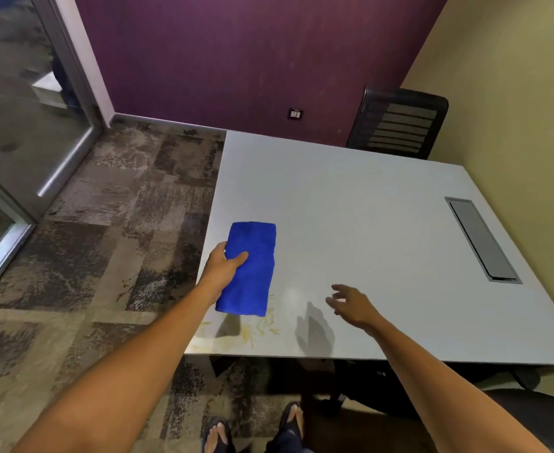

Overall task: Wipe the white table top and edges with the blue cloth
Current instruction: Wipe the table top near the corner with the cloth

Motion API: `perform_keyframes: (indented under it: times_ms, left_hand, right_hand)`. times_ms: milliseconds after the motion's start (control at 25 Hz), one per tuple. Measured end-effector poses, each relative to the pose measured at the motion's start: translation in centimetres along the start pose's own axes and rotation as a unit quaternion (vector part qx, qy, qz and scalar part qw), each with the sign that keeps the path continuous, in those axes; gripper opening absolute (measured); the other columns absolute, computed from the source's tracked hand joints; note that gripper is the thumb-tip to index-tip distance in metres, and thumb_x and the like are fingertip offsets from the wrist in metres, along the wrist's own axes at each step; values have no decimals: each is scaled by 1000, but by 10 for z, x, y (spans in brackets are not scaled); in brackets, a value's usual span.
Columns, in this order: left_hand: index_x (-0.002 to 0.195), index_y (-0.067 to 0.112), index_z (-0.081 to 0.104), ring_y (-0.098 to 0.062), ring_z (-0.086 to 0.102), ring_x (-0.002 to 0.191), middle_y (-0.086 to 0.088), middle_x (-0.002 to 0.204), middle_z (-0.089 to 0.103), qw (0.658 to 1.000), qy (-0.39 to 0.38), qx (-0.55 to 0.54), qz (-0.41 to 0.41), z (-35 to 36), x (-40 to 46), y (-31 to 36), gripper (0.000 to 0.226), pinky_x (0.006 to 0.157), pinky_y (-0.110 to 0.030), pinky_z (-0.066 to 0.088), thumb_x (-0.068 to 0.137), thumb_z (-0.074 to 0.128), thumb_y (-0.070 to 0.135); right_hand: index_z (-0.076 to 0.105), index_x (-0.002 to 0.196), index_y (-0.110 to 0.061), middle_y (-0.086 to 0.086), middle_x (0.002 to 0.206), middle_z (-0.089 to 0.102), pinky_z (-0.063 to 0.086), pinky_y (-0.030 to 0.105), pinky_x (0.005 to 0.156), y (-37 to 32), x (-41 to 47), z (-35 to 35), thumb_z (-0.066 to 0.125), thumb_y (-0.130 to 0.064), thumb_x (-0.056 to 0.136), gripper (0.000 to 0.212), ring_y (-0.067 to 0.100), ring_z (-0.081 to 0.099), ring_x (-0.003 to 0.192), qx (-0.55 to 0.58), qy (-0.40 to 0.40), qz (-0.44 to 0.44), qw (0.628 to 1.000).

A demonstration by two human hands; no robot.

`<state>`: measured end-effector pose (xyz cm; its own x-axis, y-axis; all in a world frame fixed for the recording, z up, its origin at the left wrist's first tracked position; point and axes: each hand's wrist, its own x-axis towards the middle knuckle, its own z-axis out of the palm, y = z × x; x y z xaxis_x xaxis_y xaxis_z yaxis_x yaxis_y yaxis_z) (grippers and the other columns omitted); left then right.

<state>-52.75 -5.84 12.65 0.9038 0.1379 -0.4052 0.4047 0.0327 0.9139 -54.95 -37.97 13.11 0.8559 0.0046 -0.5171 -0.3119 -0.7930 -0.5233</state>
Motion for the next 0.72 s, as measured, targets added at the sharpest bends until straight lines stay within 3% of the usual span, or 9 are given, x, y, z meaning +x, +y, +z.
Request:
perform_keyframes:
  times_ms: [120,240,320,400,480,600,640,720]
  left_hand:
    - [126,20,56,-24,66,103,1,115,66,998,22,52,18,14,0,-13,31,79,-36,56,97,62,29]
    - [126,26,55,-20,66,103,6,115,66,997,43,53,46,27,-4,-22,25,82,-37,56,102,54,29]
    - [126,28,56,-18,66,103,8,116,67,996,55,59,42,39,-6,-26,24,85,-38,56,103,51,29]
    - [126,29,56,-17,67,104,8,117,67,995,62,73,35,50,-7,-33,23,86,-37,56,103,51,29]
    - [130,28,54,-14,67,106,8,121,66,995,48,84,38,61,-9,-40,28,87,-35,56,102,52,31]
    - [138,31,48,1,63,109,17,125,62,989,-35,134,49,84,-9,-50,39,87,-19,52,100,56,33]
    - [139,31,46,2,62,110,17,126,61,985,-60,156,46,93,-7,-56,41,89,-19,51,100,57,32]
    - [140,26,45,-10,62,117,6,130,61,978,-96,180,33,113,-2,-66,43,98,-32,51,99,59,28]
  right_hand:
    - [27,164,-9,15,163,40,35,37,118,15,23,10,58,-35,105,71,32,44,148,-92,-60,-9,994]
    - [16,167,-17,14,169,27,35,45,120,28,49,17,52,-35,106,73,35,37,150,-177,-79,-25,981]
    - [12,167,-26,12,170,19,34,50,119,41,63,21,49,-40,105,73,38,34,150,-268,-64,-37,961]
    - [9,167,-25,14,171,13,30,55,120,57,76,27,46,-50,105,76,42,25,153,-326,-37,-47,943]
    - [2,167,-20,19,173,0,17,61,124,74,89,31,37,-55,107,78,47,5,157,-322,-26,-28,946]
    - [-13,166,-22,12,172,-22,-3,61,126,101,104,41,19,-60,108,77,42,-19,158,-289,-30,-6,957]
    - [-16,166,-24,10,172,-26,-6,61,126,110,107,46,15,-60,108,75,39,-23,157,-281,-26,-12,959]
    - [-17,165,-28,5,172,-26,-9,60,126,123,110,55,12,-56,108,70,34,-25,158,-256,1,-28,966]
